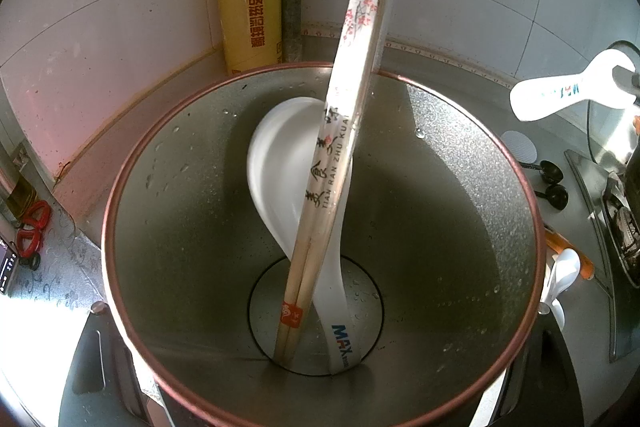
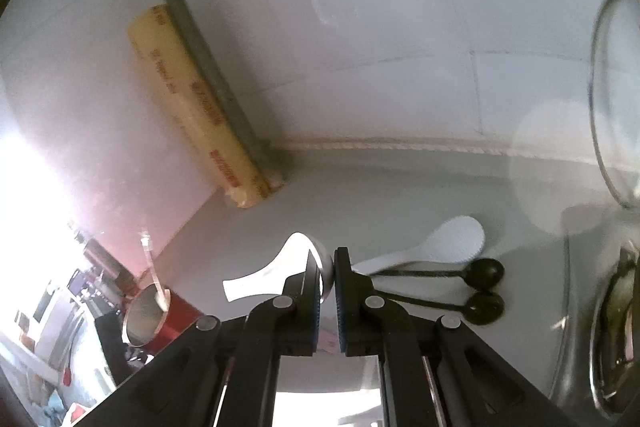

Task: Organize utensils
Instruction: 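Lift the soup spoon and carry it over the holder with the right gripper, then lower the soup spoon into the holder and open the right gripper, then move the right tool back over the utensil pile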

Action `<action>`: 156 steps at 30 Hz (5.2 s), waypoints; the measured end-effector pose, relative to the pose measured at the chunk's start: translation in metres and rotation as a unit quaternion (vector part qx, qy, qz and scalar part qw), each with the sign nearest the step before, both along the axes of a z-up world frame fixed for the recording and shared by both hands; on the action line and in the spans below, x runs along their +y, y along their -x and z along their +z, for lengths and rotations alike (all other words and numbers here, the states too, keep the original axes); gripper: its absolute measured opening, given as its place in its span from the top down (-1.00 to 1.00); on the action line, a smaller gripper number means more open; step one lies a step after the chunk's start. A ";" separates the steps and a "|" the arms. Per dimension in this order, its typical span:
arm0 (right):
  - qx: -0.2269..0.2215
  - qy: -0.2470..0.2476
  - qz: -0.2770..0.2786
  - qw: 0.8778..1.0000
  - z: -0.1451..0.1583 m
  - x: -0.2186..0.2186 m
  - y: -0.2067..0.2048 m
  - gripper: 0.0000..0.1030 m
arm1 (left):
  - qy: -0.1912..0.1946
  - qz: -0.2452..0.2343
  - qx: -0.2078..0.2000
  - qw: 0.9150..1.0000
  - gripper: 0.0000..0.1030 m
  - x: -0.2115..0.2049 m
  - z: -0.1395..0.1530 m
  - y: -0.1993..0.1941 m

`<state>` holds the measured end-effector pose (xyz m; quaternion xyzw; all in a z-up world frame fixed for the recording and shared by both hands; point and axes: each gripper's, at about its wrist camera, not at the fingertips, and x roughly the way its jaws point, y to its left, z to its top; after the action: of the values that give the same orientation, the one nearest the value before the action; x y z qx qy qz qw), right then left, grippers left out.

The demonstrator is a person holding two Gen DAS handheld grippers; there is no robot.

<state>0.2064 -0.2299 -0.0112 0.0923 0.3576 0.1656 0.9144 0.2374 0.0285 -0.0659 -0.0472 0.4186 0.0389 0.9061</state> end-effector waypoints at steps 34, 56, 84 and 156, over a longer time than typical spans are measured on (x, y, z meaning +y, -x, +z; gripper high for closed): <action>-0.051 0.138 0.183 0.972 0.017 0.149 0.021 0.86 | 0.001 -0.017 0.001 1.000 -0.74 0.007 -0.001 -0.005; -0.001 0.166 0.246 0.955 -0.009 0.181 0.015 0.79 | 0.001 -0.017 0.001 1.000 -0.74 0.006 0.000 -0.005; 0.012 0.131 0.222 0.966 0.000 0.154 0.012 -0.05 | 0.001 -0.012 0.002 1.000 -0.75 0.004 0.006 -0.002; 0.106 0.098 -0.005 0.990 -0.097 -0.058 0.061 -1.00 | 0.003 -0.012 0.010 1.000 -0.75 0.005 -0.002 -0.007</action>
<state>0.1454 -0.2878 -0.1077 0.0210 0.4665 0.1146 0.8768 0.2444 0.0331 -0.0679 -0.0450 0.4286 0.0275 0.9019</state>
